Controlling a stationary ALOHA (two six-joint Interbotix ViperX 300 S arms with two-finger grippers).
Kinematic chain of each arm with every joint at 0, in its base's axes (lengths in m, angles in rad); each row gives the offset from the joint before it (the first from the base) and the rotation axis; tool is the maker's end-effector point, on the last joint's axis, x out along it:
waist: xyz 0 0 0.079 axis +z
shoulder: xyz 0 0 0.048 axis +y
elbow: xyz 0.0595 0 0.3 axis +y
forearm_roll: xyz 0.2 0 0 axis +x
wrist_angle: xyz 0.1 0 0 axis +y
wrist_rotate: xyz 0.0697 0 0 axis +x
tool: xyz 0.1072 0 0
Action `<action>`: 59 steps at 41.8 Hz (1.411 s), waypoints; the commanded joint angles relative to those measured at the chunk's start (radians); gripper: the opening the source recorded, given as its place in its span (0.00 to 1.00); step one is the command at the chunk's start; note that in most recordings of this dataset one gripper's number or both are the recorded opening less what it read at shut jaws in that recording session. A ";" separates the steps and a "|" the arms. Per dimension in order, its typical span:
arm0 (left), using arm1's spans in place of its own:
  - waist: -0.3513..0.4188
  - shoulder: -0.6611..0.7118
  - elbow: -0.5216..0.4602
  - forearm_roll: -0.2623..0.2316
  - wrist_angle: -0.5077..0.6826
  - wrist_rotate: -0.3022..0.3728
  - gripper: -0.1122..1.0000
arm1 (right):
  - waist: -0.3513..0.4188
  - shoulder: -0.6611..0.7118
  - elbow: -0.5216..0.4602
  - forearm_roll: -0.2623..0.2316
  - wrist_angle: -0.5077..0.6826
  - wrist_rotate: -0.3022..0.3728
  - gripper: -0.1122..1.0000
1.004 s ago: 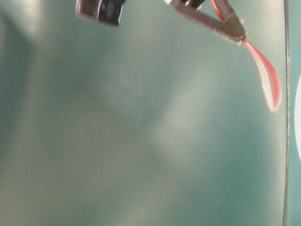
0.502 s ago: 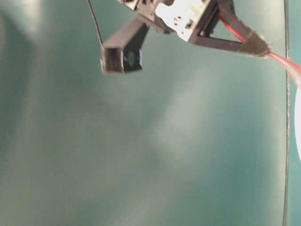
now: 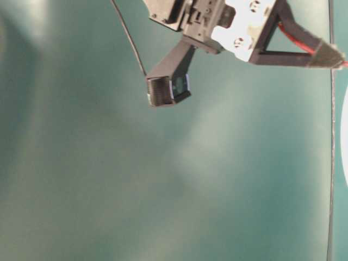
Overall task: Scoop the yellow hexagonal prism block from the bowl with a spoon using the right arm.
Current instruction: 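Lower the spoon into the bowl and scoop under the yellow block, then raise the spoon holding the yellow block above the bowl rim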
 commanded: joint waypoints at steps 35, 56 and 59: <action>0.002 0.008 -0.015 0.003 -0.003 0.002 0.10 | 0.005 0.133 -0.117 -0.008 -0.140 -0.020 0.31; 0.002 0.008 -0.017 0.003 -0.005 0.002 0.10 | 0.008 0.130 -0.118 -0.028 -0.250 -0.020 0.31; 0.002 0.008 -0.017 0.003 -0.005 0.002 0.10 | 0.009 0.126 -0.114 -0.031 -0.256 -0.020 0.31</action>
